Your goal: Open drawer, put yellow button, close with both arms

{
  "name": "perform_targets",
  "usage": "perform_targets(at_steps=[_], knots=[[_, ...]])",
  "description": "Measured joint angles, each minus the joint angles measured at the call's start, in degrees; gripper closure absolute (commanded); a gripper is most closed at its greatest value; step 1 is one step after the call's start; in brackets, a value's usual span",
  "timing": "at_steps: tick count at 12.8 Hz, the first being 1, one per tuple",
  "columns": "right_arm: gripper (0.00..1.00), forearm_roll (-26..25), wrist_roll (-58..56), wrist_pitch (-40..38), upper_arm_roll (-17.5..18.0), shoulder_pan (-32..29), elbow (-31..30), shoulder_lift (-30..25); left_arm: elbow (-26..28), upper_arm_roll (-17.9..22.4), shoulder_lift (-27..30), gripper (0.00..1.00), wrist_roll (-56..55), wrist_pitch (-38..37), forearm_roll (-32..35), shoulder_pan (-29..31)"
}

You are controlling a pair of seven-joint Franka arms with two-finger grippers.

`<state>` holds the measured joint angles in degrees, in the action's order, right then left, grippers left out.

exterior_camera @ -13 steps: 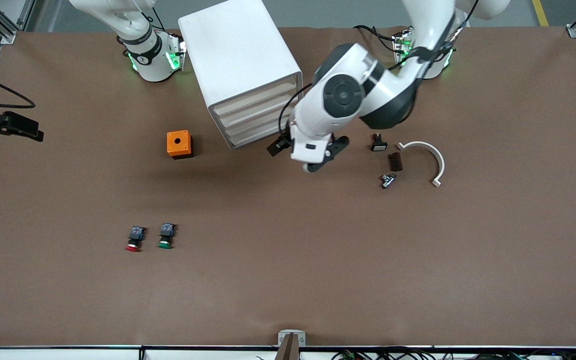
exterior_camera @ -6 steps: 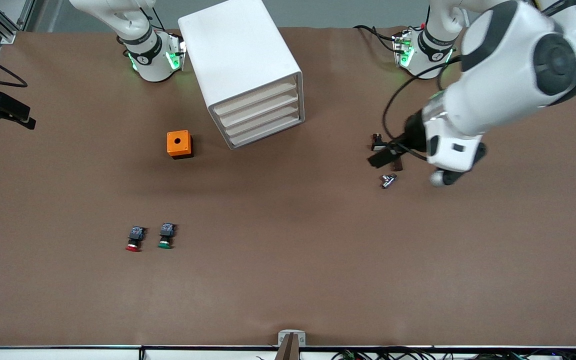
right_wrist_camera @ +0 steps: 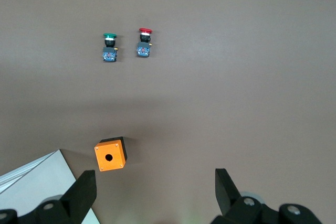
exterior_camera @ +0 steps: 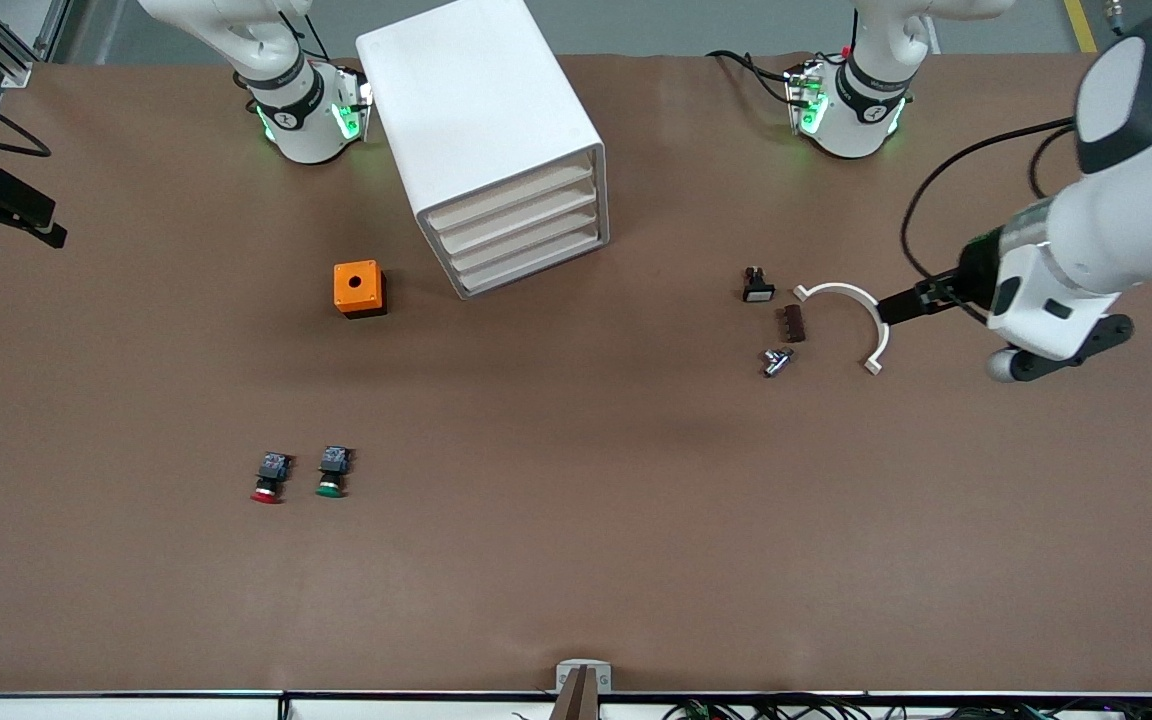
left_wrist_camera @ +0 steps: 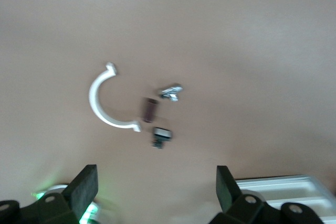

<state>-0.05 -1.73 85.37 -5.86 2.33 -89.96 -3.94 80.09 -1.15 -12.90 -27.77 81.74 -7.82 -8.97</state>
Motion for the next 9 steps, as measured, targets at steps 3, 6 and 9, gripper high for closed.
perform_targets(at_steps=[3, 6, 9], knots=[[0.0, 1.27, 0.01, 0.01, -0.72, -0.04, -0.26, -0.61, 0.1, -0.33, 1.46, 0.01, 9.0, -0.81, 3.36, 3.8], [0.0, 1.71, -0.07, 0.26, -1.42, -0.31, -0.85, -0.73, 0.5, -0.67, 2.57, 0.01, 16.85, -0.8, 4.0, 6.88], [0.0, 1.87, -0.1, 0.41, -1.28, -0.31, -0.86, -0.77, 5.74, -0.82, 5.62, 0.0, 17.87, 3.34, 4.01, 7.09]])
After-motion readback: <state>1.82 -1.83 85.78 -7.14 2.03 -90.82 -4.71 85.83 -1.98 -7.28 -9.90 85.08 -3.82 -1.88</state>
